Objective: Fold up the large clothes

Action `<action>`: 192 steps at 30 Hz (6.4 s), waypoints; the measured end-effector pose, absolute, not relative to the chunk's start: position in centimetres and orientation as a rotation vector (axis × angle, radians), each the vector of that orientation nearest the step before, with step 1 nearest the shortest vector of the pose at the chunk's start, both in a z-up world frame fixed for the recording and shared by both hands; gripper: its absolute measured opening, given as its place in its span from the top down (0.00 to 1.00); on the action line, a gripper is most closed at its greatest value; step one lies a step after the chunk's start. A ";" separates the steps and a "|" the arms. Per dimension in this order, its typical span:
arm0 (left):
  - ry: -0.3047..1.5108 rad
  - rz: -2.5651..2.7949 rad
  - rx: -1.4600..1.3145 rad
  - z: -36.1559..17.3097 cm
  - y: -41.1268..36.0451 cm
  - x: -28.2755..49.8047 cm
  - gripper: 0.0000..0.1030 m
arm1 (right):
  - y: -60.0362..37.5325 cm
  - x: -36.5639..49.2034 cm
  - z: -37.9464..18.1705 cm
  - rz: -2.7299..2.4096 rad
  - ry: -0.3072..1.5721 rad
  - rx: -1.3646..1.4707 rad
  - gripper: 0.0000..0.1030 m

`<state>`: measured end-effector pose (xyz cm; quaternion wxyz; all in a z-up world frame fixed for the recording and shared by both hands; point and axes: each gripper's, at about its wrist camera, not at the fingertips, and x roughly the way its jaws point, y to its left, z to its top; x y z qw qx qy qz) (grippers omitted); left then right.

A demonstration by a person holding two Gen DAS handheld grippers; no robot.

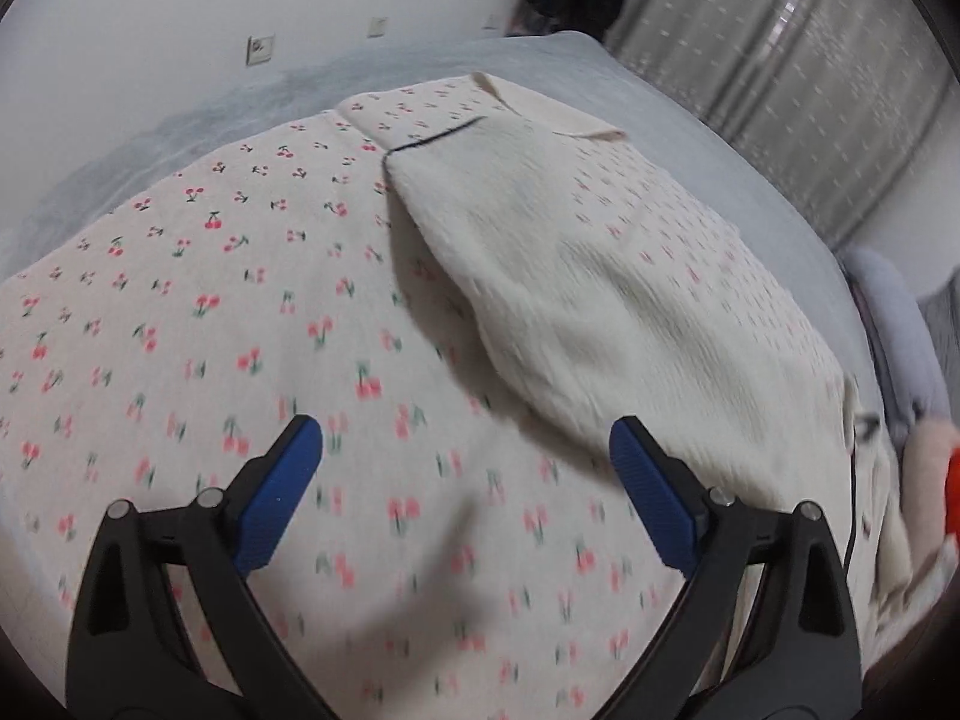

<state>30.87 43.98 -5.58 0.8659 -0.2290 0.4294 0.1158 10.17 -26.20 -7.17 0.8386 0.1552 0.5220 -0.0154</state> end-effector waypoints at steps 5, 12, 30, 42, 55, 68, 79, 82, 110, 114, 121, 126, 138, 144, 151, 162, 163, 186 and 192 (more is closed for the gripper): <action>0.878 0.248 -0.608 -7.6 47.9 35.6 0.06 | -23.0 13.9 -8.0 -0.044 1.106 0.225 0.20; 0.828 0.242 -0.792 -10.3 51.3 40.8 0.31 | -19.7 18.2 -10.3 -0.007 1.156 0.181 0.20; 0.936 0.862 -0.194 -10.0 47.2 31.0 0.56 | -19.6 20.2 -10.3 0.024 1.137 0.168 0.20; 0.810 0.118 0.085 -2.2 30.7 39.2 0.07 | -23.7 30.4 -6.0 0.005 0.974 0.026 0.17; 1.023 -0.436 0.196 -9.2 14.1 53.7 0.07 | -32.0 46.1 -9.1 0.049 1.082 -0.209 0.17; 1.018 -0.356 -0.062 -8.7 12.9 50.8 0.90 | -32.9 44.7 -10.2 0.014 1.033 -0.017 0.81; 0.718 0.013 0.048 -4.6 12.4 51.6 0.93 | -27.4 46.5 -5.4 -0.132 0.761 -0.119 0.85; 0.785 0.067 0.137 -8.1 11.6 53.2 0.92 | -27.9 49.1 -9.7 -0.172 0.866 -0.055 0.81; 0.840 -0.433 0.318 -2.6 -4.1 39.5 0.10 | -52.9 30.2 -9.0 -0.601 1.138 0.197 0.14; 0.873 -0.457 0.334 -3.8 -6.8 38.8 0.10 | -52.0 31.2 -11.5 -0.590 1.154 0.064 0.20; 0.953 -0.480 0.199 -5.2 -10.4 40.0 0.10 | -49.0 32.1 -7.3 -0.526 1.056 -0.106 0.93; 0.894 -0.470 0.149 -5.2 -13.6 40.6 0.10 | -49.9 30.7 3.2 -0.730 0.817 -0.264 0.93; 0.974 -0.604 -0.132 -10.6 -26.5 43.1 0.35 | -55.6 26.5 14.7 -1.024 0.648 -0.374 0.93; 0.948 -0.627 -0.089 -11.0 -30.9 43.1 0.13 | -57.4 24.5 15.5 -0.990 0.678 -0.300 0.93; 0.969 -0.642 -0.022 -8.7 -29.7 41.5 0.12 | -53.5 24.3 18.3 -0.888 0.649 -0.299 0.93; 0.852 -0.500 0.156 0.1 -14.8 39.7 0.05 | -38.0 27.6 24.6 -0.490 0.635 -0.250 0.92; 0.856 -0.483 0.154 0.5 -12.5 39.6 0.05 | -36.4 28.3 24.6 -0.437 0.651 -0.229 0.92; 0.823 -0.698 -0.675 -6.2 17.1 42.1 0.04 | -4.1 45.8 4.4 0.368 1.128 0.051 0.87; 0.855 -0.754 -0.819 -8.3 18.7 43.4 0.04 | -3.5 45.8 1.9 0.492 1.148 0.209 0.36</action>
